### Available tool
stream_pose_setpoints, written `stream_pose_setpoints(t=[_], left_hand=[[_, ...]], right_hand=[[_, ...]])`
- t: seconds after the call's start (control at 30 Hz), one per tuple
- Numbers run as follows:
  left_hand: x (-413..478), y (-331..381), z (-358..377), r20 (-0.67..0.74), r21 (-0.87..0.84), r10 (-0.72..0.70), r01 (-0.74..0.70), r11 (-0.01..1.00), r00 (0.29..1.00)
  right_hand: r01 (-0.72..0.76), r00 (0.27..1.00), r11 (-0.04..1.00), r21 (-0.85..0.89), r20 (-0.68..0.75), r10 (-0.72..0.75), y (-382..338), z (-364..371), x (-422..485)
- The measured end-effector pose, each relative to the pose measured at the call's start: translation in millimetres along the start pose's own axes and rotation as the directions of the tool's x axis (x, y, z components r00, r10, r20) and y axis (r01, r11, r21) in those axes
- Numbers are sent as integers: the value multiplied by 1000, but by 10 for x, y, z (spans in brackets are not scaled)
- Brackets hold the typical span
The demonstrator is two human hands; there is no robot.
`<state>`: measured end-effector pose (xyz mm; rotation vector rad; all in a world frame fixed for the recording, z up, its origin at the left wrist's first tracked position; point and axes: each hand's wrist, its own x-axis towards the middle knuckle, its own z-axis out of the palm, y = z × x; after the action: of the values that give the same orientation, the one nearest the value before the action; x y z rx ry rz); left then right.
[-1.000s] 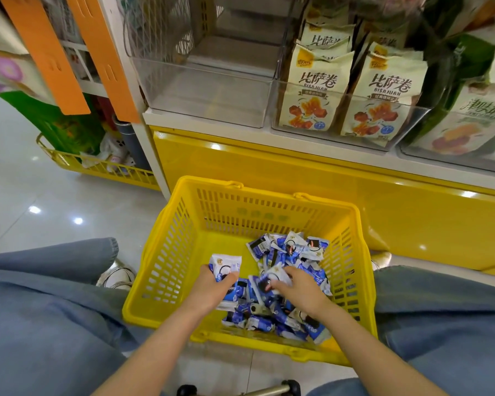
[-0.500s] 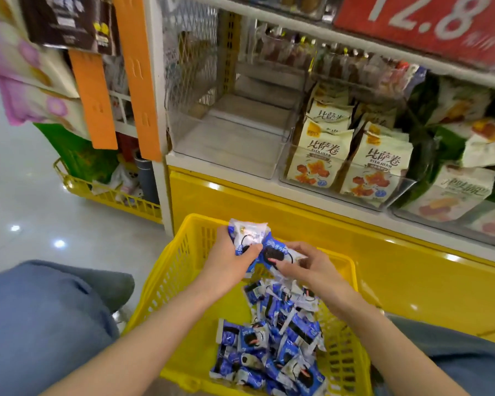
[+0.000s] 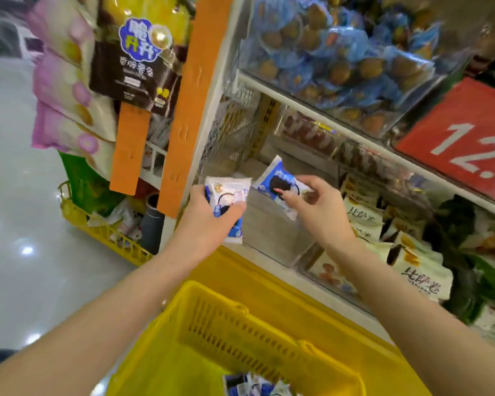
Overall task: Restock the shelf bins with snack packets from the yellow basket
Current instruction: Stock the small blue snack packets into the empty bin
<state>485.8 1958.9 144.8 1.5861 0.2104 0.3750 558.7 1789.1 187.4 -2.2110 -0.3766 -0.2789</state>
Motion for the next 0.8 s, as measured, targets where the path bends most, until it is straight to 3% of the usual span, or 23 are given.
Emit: stream_pose_setpoints(t=[0.13,0.3,0.43,0.7,0.8], left_hand=[[195,1,-105,42,-139,-64,69,988,997],[424,-34,-237,34,-269,-108,113,956,994],[593,-85,-333,20,-287,-142,142,947,990],[761,-244,-463,-8,-265,-194,185,946,981],[774,-284,-454,-10,-261,-198,188,947,980]], right_hand=[[-140,989,987,-85,-64,135,190,298,746],[-257,963,923,-285,7,270,653,634,1368],[-174,971,873,-455,69,230,845,866,1669],[43,973,846,-531,216,87,1006,1229,2176],[123,979,726,-676,201,22,993,1265,2319]])
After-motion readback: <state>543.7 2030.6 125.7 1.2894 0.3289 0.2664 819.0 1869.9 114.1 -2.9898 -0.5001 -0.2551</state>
